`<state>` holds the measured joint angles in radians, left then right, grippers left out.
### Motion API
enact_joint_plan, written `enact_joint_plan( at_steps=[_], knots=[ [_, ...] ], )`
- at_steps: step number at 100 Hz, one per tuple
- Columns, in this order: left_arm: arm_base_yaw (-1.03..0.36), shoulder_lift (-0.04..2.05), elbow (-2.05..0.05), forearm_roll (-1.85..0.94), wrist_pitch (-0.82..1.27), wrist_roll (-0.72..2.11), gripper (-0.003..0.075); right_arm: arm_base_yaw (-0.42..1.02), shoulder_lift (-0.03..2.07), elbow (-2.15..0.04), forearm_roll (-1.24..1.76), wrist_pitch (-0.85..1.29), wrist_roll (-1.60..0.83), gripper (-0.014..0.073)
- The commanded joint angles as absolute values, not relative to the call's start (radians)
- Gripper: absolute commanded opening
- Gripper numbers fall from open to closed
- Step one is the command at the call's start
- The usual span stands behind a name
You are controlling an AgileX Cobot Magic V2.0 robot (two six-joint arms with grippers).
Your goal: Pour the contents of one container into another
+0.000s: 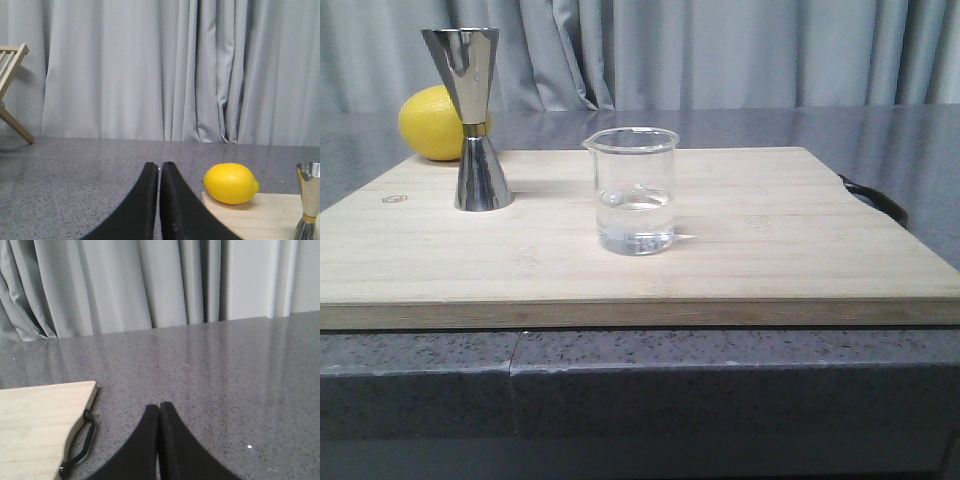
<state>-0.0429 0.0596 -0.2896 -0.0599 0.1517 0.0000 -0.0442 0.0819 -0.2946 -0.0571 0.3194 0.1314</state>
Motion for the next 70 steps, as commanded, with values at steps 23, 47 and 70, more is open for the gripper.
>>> enact_joint_plan(
  at_steps=[23, 47, 70],
  knots=[
    [-0.041, 0.318, -0.563, -0.057, 0.257, 0.030, -0.0019, -0.052, 0.354, -0.569, -0.071, 0.394, 0.060, -0.0068],
    [-0.041, 0.396, -0.617, -0.062, 0.240, 0.030, -0.0019, -0.052, 0.423, -0.625, -0.065, 0.386, 0.060, -0.0069],
    [-0.041, 0.399, -0.617, -0.062, 0.240, 0.030, -0.0019, -0.052, 0.423, -0.625, -0.065, 0.379, 0.060, -0.0068]
  ],
)
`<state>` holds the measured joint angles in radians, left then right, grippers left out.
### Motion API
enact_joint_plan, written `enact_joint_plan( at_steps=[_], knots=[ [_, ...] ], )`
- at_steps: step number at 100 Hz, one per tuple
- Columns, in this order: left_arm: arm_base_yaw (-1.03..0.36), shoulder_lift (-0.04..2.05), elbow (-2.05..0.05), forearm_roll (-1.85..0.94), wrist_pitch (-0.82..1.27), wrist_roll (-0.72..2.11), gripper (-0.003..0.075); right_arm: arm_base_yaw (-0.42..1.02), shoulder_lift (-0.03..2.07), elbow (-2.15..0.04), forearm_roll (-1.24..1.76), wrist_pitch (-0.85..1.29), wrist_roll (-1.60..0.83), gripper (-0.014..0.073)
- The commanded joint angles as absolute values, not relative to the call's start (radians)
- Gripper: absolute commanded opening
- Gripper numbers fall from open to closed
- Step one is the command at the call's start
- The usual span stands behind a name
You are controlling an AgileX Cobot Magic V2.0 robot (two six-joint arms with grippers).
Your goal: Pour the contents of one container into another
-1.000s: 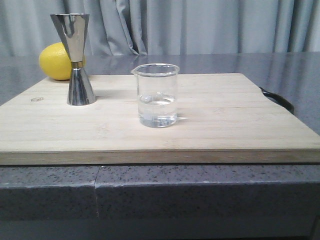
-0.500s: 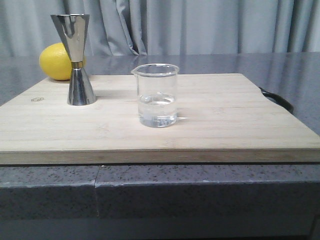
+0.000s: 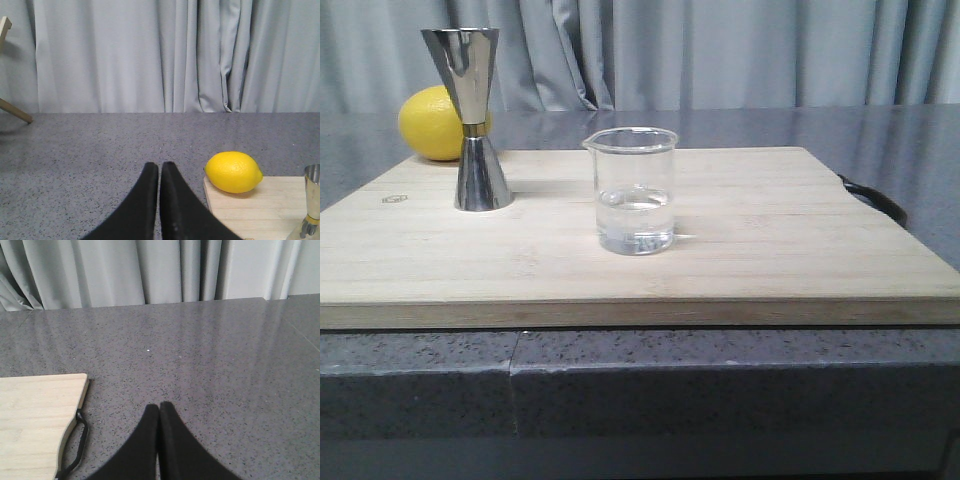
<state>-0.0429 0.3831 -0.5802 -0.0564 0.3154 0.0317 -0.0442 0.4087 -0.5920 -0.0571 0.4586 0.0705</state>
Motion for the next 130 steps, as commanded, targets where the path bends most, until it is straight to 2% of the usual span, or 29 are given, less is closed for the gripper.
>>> enact_joint_plan(
  at_steps=[1, 39, 46, 52, 59, 70, 76, 81, 130],
  knots=[
    [-0.041, 0.399, -0.617, -0.064, 0.240, 0.030, -0.0019, -0.052, 0.423, -0.625, -0.065, 0.379, 0.060, -0.0068],
    [-0.041, 0.399, -0.617, -0.064, 0.240, 0.030, -0.0019, -0.052, 0.423, -0.625, -0.070, 0.378, 0.060, -0.0067],
    [-0.041, 0.399, -0.617, -0.064, 0.248, 0.030, -0.0017, -0.052, 0.423, -0.625, -0.070, 0.376, 0.060, -0.0033],
    [-0.041, 0.399, -0.617, -0.058, 0.246, 0.030, 0.0008, -0.052, 0.423, -0.625, -0.070, 0.365, 0.060, 0.0053],
    [-0.041, 0.399, -0.617, -0.034, 0.248, 0.030, 0.0111, -0.052, 0.423, -0.625, -0.076, 0.356, 0.060, 0.0210],
    [-0.041, 0.399, -0.617, -0.016, 0.246, 0.030, 0.0386, -0.052, 0.423, -0.625, -0.092, 0.356, 0.060, 0.0456],
    [-0.041, 0.399, -0.617, -0.016, 0.242, 0.030, 0.0499, -0.052, 0.423, -0.625, -0.092, 0.356, 0.060, 0.0524],
    [-0.041, 0.399, -0.617, -0.018, 0.240, 0.030, 0.0537, -0.052, 0.423, -0.625, -0.092, 0.356, 0.060, 0.0547],
    [-0.041, 0.399, -0.617, -0.019, 0.227, 0.030, 0.0470, -0.052, 0.423, -0.625, -0.092, 0.365, 0.060, 0.0545]
  ],
)
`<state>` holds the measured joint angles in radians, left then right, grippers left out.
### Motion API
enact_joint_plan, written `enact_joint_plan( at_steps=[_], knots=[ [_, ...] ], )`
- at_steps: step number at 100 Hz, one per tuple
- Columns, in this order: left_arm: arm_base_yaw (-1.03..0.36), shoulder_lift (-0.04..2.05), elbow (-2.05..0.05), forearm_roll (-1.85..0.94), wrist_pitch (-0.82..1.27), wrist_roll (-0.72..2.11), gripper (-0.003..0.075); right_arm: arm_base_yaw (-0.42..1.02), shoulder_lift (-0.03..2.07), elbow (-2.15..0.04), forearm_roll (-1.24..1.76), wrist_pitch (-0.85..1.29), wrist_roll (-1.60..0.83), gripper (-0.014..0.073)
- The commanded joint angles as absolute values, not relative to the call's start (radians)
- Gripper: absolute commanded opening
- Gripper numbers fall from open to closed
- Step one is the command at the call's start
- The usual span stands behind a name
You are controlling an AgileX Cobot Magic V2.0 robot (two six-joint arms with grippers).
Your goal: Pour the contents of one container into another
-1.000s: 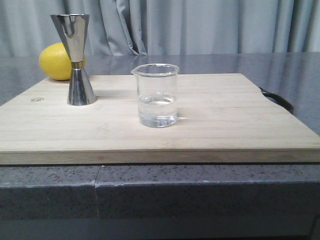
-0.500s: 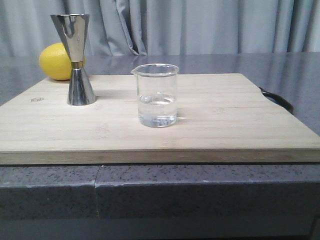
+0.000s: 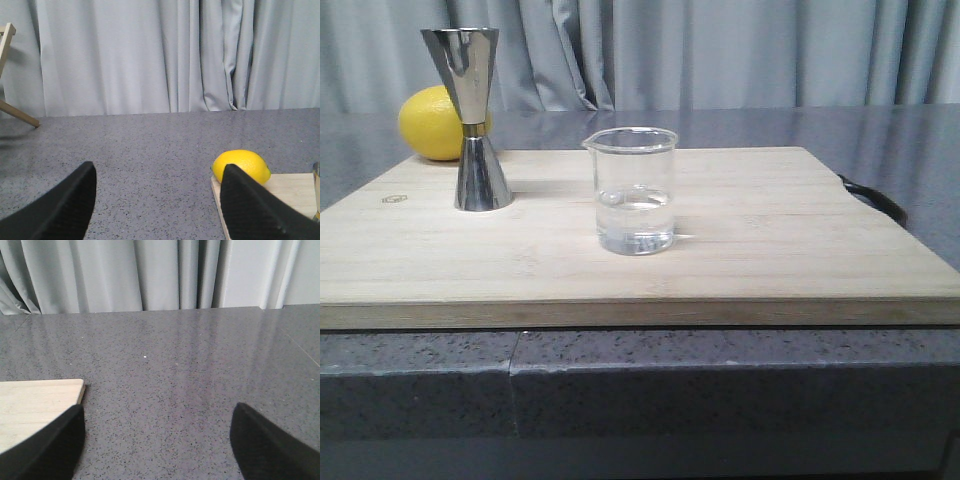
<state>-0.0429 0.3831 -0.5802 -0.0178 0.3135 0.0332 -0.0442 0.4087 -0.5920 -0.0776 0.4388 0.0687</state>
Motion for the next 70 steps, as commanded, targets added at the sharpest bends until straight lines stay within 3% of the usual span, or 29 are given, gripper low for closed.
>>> enact_joint_plan(
  at_steps=[1, 15, 30, 54, 70],
  knots=[
    [-0.041, 0.399, -0.617, -0.023, 0.227, 0.030, 0.0470, -0.052, 0.423, -0.625, -0.092, 0.365, 0.060, 0.0545],
    [-0.041, 0.399, -0.617, -0.024, 0.227, 0.030, 0.0487, -0.052, 0.423, -0.625, -0.092, 0.369, 0.060, 0.0547],
    [-0.041, 0.403, -0.629, -0.025, 0.266, 0.030, 0.0578, -0.052, 0.432, -0.660, -0.072, 0.405, 0.060, 0.0552],
    [-0.043, 0.519, -0.779, -0.047, 0.541, 0.037, 0.0588, -0.052, 0.510, -0.775, -0.068, 0.544, 0.060, 0.0636],
    [-0.065, 0.663, -0.890, -0.210, 0.753, 0.241, 0.0588, -0.052, 0.566, -0.834, -0.059, 0.658, 0.060, 0.0637]
  ],
)
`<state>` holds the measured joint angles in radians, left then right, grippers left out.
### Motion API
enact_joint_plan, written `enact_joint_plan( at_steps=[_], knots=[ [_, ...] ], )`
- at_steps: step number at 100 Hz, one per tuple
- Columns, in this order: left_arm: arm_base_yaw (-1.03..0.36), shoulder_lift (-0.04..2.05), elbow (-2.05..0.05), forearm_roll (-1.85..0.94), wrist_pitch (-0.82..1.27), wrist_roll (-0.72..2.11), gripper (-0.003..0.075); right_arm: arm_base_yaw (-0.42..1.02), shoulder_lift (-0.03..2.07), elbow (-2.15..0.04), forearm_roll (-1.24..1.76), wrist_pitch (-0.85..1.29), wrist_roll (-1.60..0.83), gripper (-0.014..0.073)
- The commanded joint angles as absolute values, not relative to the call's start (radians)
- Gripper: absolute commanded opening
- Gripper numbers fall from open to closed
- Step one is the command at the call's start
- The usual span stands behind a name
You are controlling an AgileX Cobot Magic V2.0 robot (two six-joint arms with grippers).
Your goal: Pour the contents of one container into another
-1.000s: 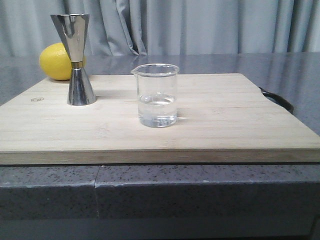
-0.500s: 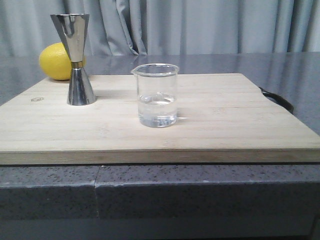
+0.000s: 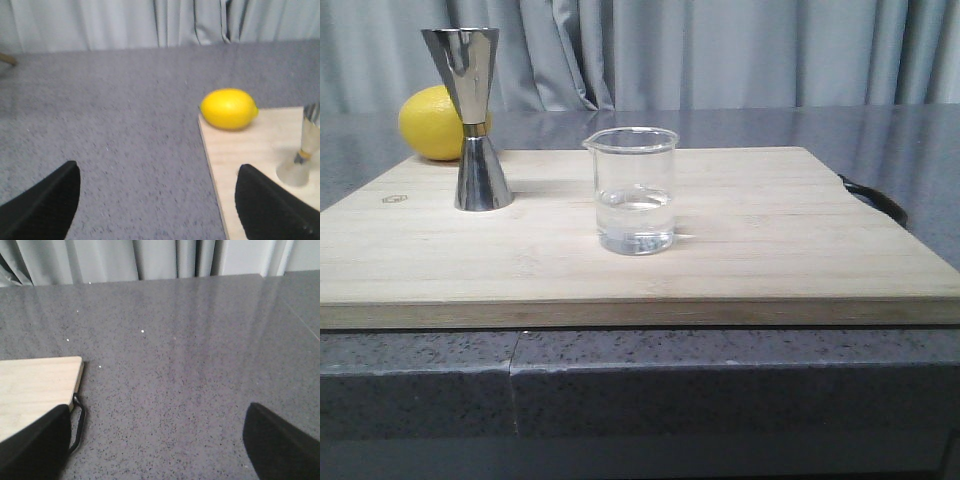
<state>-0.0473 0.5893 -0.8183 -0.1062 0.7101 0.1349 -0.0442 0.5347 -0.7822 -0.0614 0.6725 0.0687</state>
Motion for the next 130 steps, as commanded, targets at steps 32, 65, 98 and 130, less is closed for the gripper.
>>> enact_joint_plan(
  at_steps=[32, 65, 98, 130],
  knots=[
    [-0.071, 0.924, -0.900, -0.706, 0.730, 0.748, 0.0588, -0.052, 0.573, -0.836, -0.059, 0.662, 0.060, 0.0637],
    [-0.069, 1.139, -0.900, -1.048, 0.752, 1.219, 0.0588, -0.052, 0.573, -0.836, -0.059, 0.662, 0.045, 0.0637],
    [0.072, 1.302, -0.900, -1.340, 0.988, 1.594, 0.0588, -0.052, 0.573, -0.836, -0.059, 0.662, 0.036, 0.0637],
    [0.102, 1.453, -0.900, -1.505, 1.235, 1.879, 0.0588, -0.052, 0.573, -0.836, -0.063, 0.662, 0.036, 0.0637]
  ],
)
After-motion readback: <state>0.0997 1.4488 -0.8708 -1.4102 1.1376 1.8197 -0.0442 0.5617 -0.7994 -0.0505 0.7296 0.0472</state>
